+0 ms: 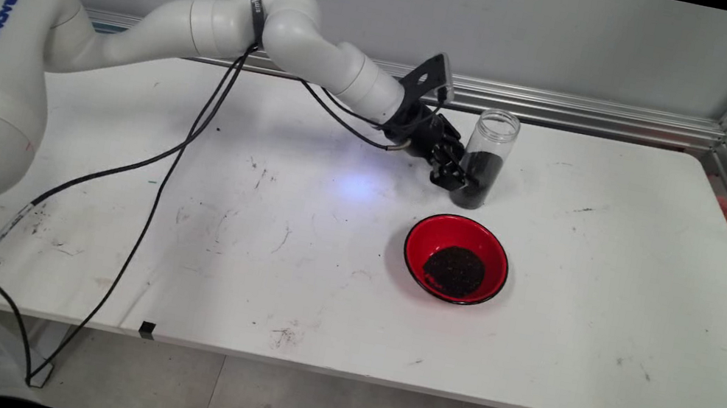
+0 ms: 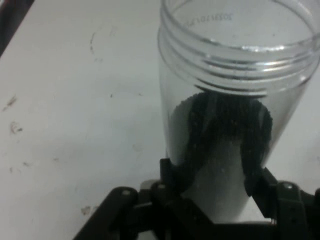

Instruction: Pour the black seasoning powder in the red bowl

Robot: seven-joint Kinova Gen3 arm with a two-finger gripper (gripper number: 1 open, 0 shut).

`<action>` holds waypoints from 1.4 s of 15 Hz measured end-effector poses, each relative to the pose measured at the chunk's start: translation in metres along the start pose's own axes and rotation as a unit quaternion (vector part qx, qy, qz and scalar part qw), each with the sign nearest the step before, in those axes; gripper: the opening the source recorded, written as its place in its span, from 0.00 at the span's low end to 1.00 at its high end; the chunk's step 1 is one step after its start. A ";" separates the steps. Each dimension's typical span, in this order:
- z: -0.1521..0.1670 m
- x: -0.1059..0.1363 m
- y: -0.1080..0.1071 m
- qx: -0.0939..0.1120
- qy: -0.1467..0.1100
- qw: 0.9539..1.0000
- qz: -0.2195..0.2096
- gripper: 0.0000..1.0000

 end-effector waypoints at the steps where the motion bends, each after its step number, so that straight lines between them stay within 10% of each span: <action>1: 0.001 0.000 0.000 -0.001 0.000 1.000 0.000 0.00; 21: -0.044 0.034 0.002 0.026 -0.007 0.999 0.034 0.00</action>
